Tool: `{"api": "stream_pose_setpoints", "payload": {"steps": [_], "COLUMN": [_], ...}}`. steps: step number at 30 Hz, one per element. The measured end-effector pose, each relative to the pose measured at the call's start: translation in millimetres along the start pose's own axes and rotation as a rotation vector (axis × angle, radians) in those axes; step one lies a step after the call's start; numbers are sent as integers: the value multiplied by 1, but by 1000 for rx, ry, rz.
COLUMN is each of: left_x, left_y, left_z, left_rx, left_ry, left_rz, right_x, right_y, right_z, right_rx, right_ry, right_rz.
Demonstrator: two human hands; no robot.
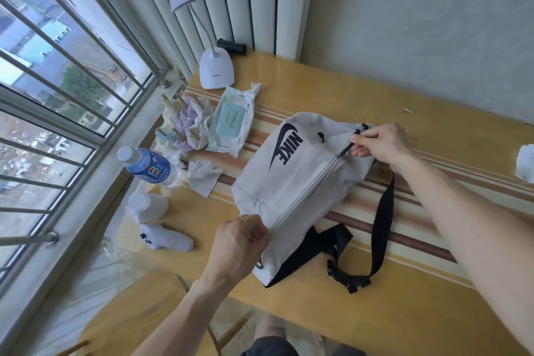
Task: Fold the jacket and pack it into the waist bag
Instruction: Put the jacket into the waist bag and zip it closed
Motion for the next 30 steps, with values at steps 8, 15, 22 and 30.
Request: {"api": "stream_pose_setpoints", "payload": {"steps": [8,15,22,30], "left_x": [-14,-21,-11,124], "left_y": [5,3,-11,-114], "left_z": [-2,0,0,14], "left_rx": [10,-3,-173,85], "left_ry": [-5,-1,-91,29], "left_rz": [-40,-60,-70,251], "right_x": [-4,3,-28,-36], "right_y": [6,8,32,63], "right_z": [-5,-7,6,41], "right_rx": [-10,61,-45,-202], "right_ry": [-91,-160,-155,-25], "right_rz": [-21,-21,-180,-324]}}
Point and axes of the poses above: each hand's wrist, its own y-axis away from the middle knuckle, its own z-axis out of the palm, x = y × z, the point moved 5 cm from there along -y, towards the middle knuckle, and after that the axes turned 7 degrees about -x, right-handed, at the moved point
